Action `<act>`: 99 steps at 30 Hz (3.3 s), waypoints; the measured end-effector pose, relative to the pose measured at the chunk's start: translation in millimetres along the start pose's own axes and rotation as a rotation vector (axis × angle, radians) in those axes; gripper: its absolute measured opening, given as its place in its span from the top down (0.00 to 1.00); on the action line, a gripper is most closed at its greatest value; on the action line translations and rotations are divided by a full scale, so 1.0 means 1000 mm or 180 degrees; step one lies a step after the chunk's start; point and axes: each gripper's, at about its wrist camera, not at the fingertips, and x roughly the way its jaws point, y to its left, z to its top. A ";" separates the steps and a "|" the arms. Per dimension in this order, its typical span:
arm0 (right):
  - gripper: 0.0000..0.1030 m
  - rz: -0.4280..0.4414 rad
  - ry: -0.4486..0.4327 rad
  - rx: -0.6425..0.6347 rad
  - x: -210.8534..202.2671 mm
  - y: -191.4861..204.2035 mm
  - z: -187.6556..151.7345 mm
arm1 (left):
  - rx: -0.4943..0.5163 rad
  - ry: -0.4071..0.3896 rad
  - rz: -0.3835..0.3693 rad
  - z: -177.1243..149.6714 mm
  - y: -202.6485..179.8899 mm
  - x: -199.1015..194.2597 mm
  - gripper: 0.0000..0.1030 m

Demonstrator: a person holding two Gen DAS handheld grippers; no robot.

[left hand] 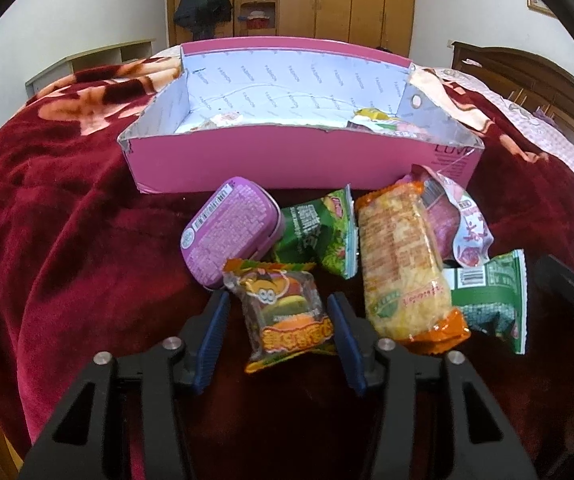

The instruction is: Organize snacks

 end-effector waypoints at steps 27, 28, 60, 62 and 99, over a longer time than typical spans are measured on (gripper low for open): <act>0.42 0.0113 0.0127 -0.0234 -0.003 0.039 -0.006 | -0.0351 -0.0118 -0.0147 -0.012 0.045 -0.019 0.57; 0.42 0.0132 0.0148 -0.0261 -0.001 0.042 -0.007 | -0.0361 -0.0120 -0.0157 -0.013 0.045 -0.018 0.57; 0.62 0.0251 0.0153 -0.0343 0.030 0.064 -0.008 | -0.0456 -0.0181 -0.0361 -0.016 0.055 -0.019 0.57; 0.62 0.0276 0.0115 -0.0334 0.025 0.063 -0.008 | -0.0457 -0.0180 -0.0356 -0.015 0.054 -0.021 0.57; 0.63 0.0440 -0.0379 -0.0437 -0.034 0.067 0.027 | -0.0299 -0.0665 -0.0366 0.037 0.049 -0.079 0.57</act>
